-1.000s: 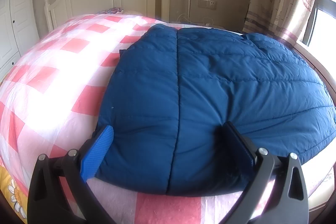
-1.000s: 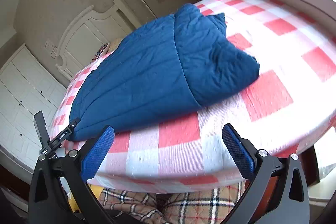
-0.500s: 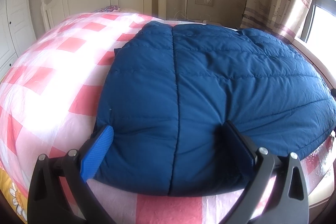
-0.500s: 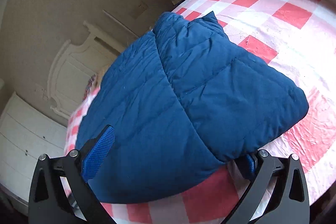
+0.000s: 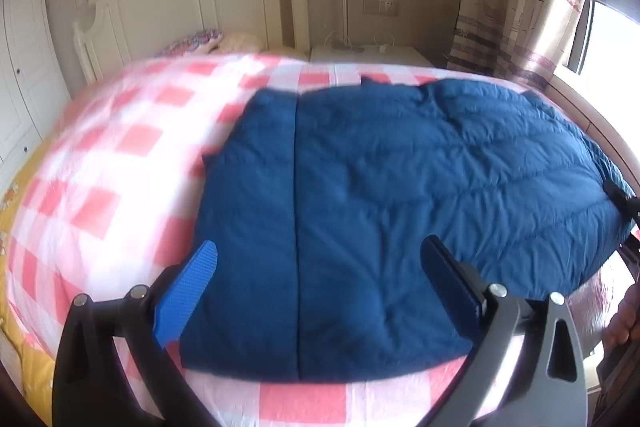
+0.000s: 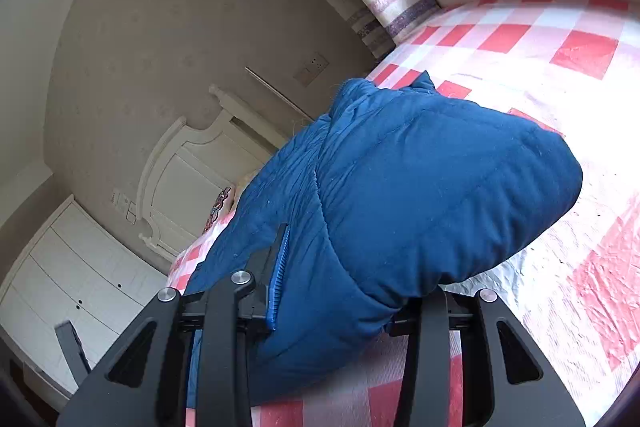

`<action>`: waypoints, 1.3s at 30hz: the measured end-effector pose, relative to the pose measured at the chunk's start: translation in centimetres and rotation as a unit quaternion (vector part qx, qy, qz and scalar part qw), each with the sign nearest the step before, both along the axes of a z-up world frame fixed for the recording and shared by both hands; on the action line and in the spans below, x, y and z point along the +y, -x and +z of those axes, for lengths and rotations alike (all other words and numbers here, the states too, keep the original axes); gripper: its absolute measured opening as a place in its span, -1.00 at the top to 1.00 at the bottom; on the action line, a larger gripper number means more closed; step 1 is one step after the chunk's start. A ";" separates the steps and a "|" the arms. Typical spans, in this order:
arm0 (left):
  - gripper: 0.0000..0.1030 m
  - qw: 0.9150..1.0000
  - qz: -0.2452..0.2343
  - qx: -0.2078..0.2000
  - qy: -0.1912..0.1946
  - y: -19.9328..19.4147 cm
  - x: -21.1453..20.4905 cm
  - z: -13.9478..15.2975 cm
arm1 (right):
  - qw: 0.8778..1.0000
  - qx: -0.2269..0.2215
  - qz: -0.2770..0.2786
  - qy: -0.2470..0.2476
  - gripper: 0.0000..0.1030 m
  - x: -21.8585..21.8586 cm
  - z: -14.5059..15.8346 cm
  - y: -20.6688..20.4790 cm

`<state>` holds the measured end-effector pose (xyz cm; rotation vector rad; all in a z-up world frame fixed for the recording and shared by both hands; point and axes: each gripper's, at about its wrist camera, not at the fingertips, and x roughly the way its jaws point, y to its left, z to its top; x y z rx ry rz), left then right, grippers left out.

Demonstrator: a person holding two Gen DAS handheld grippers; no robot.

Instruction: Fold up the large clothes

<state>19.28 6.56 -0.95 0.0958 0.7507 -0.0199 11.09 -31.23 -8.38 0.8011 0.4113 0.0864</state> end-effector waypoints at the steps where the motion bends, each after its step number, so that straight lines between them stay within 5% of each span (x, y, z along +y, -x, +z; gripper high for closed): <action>1: -0.96 1.000 -0.003 -0.009 -0.011 -1.1 -1.1 1.2 | 1.000 -0.006 -0.001 0.009 0.23 0.3 0.1 0.7; 6: -0.96 1.000 0.011 0.020 -0.019 -11.1 -5.6 3.3 | 0.998 -0.021 0.002 0.051 0.23 0.8 0.9 3.9; 9: -0.96 0.998 -0.006 0.056 -0.009 -15.5 -8.9 1.6 | 0.997 -0.027 0.000 0.073 0.23 0.8 1.6 5.3; 12: -0.96 0.992 -0.021 0.111 -0.053 -17.5 -12.0 -2.7 | 0.996 -0.026 -0.005 0.086 0.23 0.6 2.2 6.2; 13: -0.90 0.990 -0.032 0.123 -0.061 -17.2 -12.6 -3.9 | 0.996 -0.023 -0.006 0.088 0.23 0.5 2.3 6.2; 15: -0.88 0.993 -0.041 0.084 -0.064 -14.7 -12.5 -3.7 | 0.996 -0.019 -0.008 0.090 0.23 0.2 2.2 5.9; 19: -0.97 0.996 -0.086 0.003 -0.012 -5.6 -10.3 -0.6 | 0.996 -0.014 -0.014 0.092 0.23 0.3 2.1 5.5; 23: -0.97 0.989 -0.134 -0.001 -0.062 1.7 -11.9 -4.2 | 0.994 -0.014 -0.021 0.104 0.23 1.0 2.8 5.1; 26: -0.97 0.986 -0.131 -0.053 -0.086 4.8 -12.1 -6.3 | 0.988 -0.013 -0.029 0.153 0.23 3.0 4.2 5.0; 29: -0.97 0.985 -0.168 -0.033 -0.032 5.7 -10.1 -6.1 | 0.970 -0.012 -0.038 0.238 0.23 5.9 6.6 4.3; 31: -0.96 0.978 -0.208 -0.018 -0.008 6.4 -8.4 -6.1 | 0.944 -0.016 -0.042 0.327 0.23 9.1 8.3 3.5; 33: -0.96 0.968 -0.244 0.005 0.057 6.5 -5.5 -5.3 | 0.893 -0.026 -0.045 0.448 0.23 13.9 9.6 2.7; 35: -0.96 0.961 -0.221 0.012 0.163 5.7 -0.3 -3.9 | 0.837 -0.047 -0.022 0.545 0.23 19.1 10.1 2.0; 37: -0.96 0.947 -0.178 0.009 0.267 4.5 5.8 -2.6 | 0.762 -0.064 0.011 0.644 0.23 24.9 9.5 1.3; 39: -0.96 0.924 -0.146 0.002 0.355 3.3 11.4 -1.8 | 0.671 -0.076 0.055 0.736 0.23 30.5 7.3 0.6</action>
